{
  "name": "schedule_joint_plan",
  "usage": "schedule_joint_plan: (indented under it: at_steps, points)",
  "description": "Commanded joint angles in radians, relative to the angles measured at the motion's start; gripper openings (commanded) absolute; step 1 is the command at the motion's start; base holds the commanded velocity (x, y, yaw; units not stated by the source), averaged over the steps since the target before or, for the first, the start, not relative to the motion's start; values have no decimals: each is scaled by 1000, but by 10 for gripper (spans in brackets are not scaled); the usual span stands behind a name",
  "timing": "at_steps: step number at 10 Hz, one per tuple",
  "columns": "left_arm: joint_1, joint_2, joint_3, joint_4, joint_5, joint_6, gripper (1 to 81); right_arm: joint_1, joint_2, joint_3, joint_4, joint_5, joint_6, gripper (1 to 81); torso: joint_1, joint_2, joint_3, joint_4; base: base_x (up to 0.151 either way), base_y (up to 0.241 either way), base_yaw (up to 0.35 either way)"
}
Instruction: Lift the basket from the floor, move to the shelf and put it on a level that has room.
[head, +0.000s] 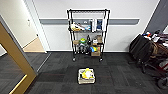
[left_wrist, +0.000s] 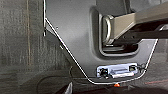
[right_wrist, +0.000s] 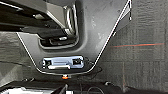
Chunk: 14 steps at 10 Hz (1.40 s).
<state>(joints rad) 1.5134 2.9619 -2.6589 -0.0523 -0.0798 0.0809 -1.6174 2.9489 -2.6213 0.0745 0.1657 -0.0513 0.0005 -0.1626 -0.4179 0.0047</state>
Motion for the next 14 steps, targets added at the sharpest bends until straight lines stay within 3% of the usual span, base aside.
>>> schedule_joint_plan:
  at_steps: [1,14]
  points:
    - [-11,-4,-1,2,66,5,811,6,-5,4,7,-58,2,811,0,0,0,0,94,0,0]
    - [-9,-3,-1,-7,68,5,811,21,-9,-2,7,-60,2,811,0,0,0,0,121,0,0]
